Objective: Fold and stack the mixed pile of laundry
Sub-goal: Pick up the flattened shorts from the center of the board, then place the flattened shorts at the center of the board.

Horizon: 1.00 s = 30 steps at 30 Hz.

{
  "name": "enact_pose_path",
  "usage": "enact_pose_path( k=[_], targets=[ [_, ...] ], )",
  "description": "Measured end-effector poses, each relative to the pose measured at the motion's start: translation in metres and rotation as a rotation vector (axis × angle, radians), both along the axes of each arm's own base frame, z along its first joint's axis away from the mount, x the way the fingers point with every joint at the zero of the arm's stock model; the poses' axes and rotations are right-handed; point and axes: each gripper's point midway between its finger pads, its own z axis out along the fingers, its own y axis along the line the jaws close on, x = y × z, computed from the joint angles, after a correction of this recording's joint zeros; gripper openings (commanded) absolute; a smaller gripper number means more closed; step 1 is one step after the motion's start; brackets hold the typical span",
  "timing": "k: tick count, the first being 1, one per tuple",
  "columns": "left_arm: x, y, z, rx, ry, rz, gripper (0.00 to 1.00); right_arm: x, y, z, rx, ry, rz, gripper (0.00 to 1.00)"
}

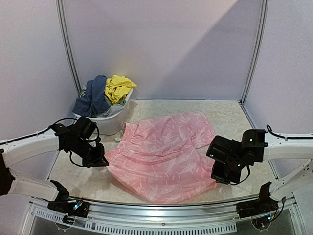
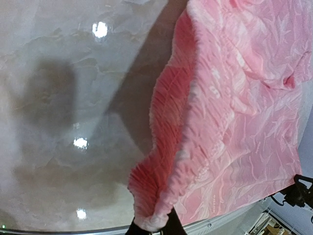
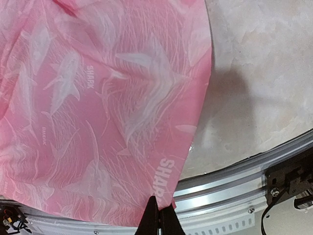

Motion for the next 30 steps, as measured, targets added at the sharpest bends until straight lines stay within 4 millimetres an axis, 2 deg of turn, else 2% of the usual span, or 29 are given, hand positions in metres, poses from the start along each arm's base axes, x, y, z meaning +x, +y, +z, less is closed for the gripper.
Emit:
enact_pose_path(
  k=[7,11,17,24,27,30],
  targets=[
    [-0.010,0.005,0.041,-0.032,-0.022,0.029,0.00,0.007,-0.004,0.052,0.002,-0.054,-0.013,0.00],
    [-0.012,0.007,0.059,-0.057,-0.034,0.065,0.00,0.017,-0.012,0.073,0.020,-0.090,-0.047,0.00],
    [-0.004,0.002,0.060,-0.042,0.015,0.098,0.00,0.048,-0.034,0.077,-0.011,-0.096,-0.113,0.00],
    [0.031,-0.016,0.084,-0.036,-0.008,0.103,0.00,0.103,-0.029,0.103,-0.019,-0.141,-0.068,0.00],
    [0.041,-0.021,0.089,-0.035,-0.015,0.099,0.00,0.114,-0.021,0.102,-0.026,-0.135,-0.016,0.00],
    [0.039,-0.018,0.088,-0.015,-0.005,0.096,0.00,0.112,-0.015,0.090,-0.028,-0.092,0.040,0.00]
  ],
)
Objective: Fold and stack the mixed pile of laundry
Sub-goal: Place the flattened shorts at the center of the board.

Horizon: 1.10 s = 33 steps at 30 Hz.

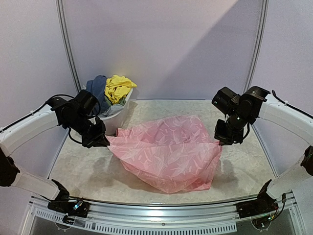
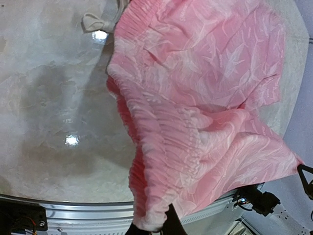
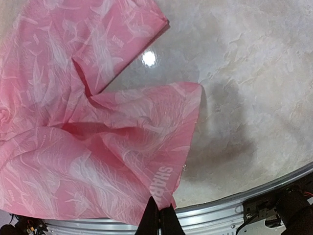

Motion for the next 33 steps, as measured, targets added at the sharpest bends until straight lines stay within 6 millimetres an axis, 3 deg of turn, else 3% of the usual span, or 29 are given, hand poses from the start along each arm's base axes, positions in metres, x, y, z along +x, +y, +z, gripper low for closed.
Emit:
enact_pose_path(
  k=[6,11,13,18,22,24,27,29,33],
  targets=[
    [-0.022,0.018,-0.013,0.059,0.034,-0.008,0.00,-0.023,-0.004,-0.037,-0.016,0.117,0.035,0.00],
    [-0.049,0.035,-0.035,0.095,0.093,-0.008,0.00,-0.024,0.005,-0.038,0.012,0.141,0.069,0.00],
    [-0.053,0.037,-0.041,0.107,0.108,-0.007,0.00,-0.016,0.012,-0.036,0.008,0.143,0.085,0.00],
    [-0.050,0.040,-0.046,0.131,0.108,-0.014,0.00,0.026,0.042,-0.039,-0.025,0.126,0.139,0.05],
    [-0.043,0.039,-0.059,0.156,0.140,-0.021,0.00,0.053,0.058,-0.064,-0.072,0.162,0.179,0.29],
    [-0.038,0.038,-0.067,0.162,0.156,-0.015,0.00,0.065,0.063,-0.082,-0.099,0.194,0.203,0.35],
    [-0.032,0.037,-0.075,0.160,0.168,0.008,0.00,0.080,0.068,-0.098,-0.111,0.219,0.220,0.36],
    [-0.029,0.037,-0.081,0.155,0.181,0.031,0.00,0.092,0.071,-0.097,-0.099,0.211,0.231,0.38],
    [-0.025,0.039,-0.086,0.153,0.194,0.059,0.00,0.111,0.083,-0.071,-0.039,0.142,0.257,0.39]
  ],
)
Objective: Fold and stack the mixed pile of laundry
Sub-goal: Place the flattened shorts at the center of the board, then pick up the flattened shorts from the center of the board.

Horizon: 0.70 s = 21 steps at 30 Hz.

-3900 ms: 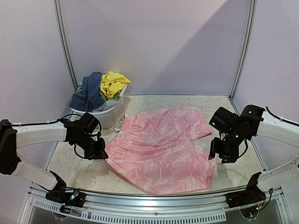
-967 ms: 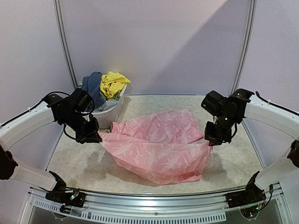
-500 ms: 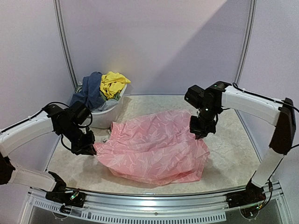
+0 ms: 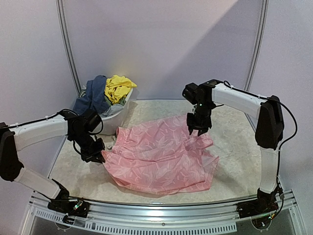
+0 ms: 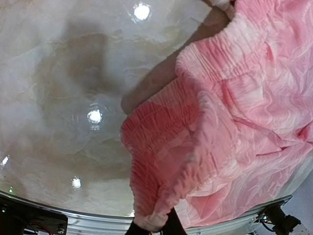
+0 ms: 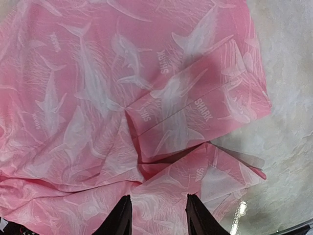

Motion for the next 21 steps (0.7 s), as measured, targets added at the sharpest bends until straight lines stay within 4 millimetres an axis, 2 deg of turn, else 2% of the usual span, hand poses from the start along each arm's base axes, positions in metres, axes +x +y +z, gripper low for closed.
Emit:
enact_pose_path(
  k=[2,4,10,14,18,21],
  targets=[
    [0.002,0.002,-0.003,-0.002,0.008,0.021,0.00,-0.001,0.000,0.013,0.025,-0.023,0.001,0.38],
    [0.001,0.005,-0.008,-0.008,0.021,0.044,0.00,-0.009,-0.004,0.015,0.039,-0.024,-0.010,0.36],
    [-0.003,0.011,-0.025,-0.017,0.069,0.084,0.00,-0.091,-0.045,0.012,0.090,0.043,-0.091,0.32],
    [0.003,0.008,-0.029,-0.037,0.067,0.084,0.00,-0.133,-0.037,0.013,0.187,0.031,-0.062,0.31],
    [0.005,0.005,-0.033,-0.045,0.074,0.075,0.00,-0.161,-0.029,-0.009,0.209,0.064,-0.043,0.34],
    [0.006,0.004,-0.034,-0.050,0.071,0.068,0.00,-0.173,-0.036,-0.036,0.194,0.100,-0.077,0.36]
  ],
)
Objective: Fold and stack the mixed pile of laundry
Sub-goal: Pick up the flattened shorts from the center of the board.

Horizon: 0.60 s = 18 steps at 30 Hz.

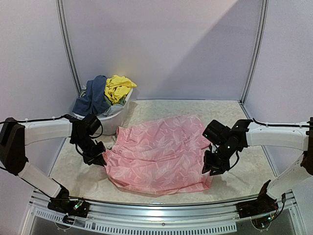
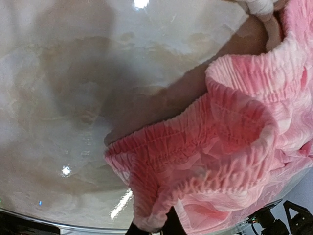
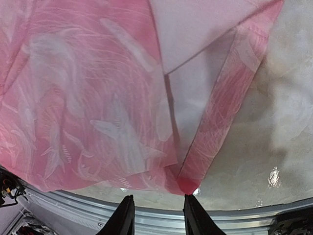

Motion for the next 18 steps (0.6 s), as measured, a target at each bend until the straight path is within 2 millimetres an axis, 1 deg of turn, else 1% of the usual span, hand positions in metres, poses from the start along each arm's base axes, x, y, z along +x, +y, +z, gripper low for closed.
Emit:
enact_pose_path(
  k=[3,7,11,14,18],
  targets=[
    [0.001,0.000,0.000,-0.003,-0.004,-0.007,0.00,-0.004,-0.002,-0.014,0.002,0.021,-0.015,0.36],
    [0.000,0.000,0.000,-0.002,-0.006,-0.013,0.00,0.004,0.011,-0.026,0.025,0.019,-0.012,0.36],
    [0.000,0.000,0.001,-0.003,-0.009,-0.020,0.00,0.005,0.017,-0.039,0.033,0.033,-0.006,0.36],
    [0.001,0.000,0.005,-0.007,-0.022,-0.020,0.00,0.005,0.018,-0.047,0.029,0.042,0.001,0.37],
    [0.001,0.000,0.008,-0.011,-0.038,-0.020,0.00,0.002,0.014,-0.053,0.016,0.050,0.009,0.39]
  ],
)
